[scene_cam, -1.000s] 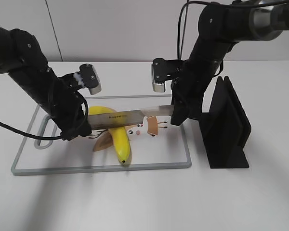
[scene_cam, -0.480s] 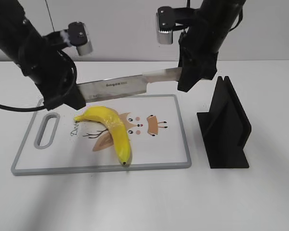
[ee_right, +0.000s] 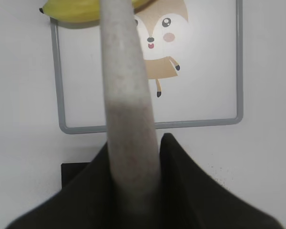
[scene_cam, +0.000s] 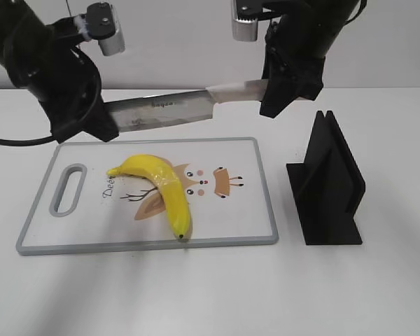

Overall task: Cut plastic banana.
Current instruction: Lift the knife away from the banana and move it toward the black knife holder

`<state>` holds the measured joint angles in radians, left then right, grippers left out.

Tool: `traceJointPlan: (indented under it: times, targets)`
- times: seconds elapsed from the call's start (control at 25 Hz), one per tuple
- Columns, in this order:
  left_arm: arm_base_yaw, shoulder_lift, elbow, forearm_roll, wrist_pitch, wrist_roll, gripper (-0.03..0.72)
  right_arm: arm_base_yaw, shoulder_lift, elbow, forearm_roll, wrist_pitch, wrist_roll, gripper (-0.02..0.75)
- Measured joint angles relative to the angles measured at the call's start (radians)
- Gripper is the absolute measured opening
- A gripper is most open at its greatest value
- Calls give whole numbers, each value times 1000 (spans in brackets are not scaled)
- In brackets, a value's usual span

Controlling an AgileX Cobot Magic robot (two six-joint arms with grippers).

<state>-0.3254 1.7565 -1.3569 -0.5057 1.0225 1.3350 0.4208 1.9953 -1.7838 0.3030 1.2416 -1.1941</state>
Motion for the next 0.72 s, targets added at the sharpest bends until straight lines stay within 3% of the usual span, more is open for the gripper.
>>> traceJointPlan:
  times: [0.16, 0.4, 0.48, 0.72]
  targets:
    - [0, 0, 0, -16, -21, -2, 69, -3, 0, 0, -3, 0, 6, 200]
    - [30, 0, 0, -138, -57, -38, 467, -7, -1, 0, -12, 0, 20, 185]
    - [45, -2, 0, -177, -82, -53, 556, -7, -1, 0, -12, -1, 29, 179]
    - [103, -73, 0, -206, -225, -185, 610, -8, -1, -1, -31, -13, 55, 169]
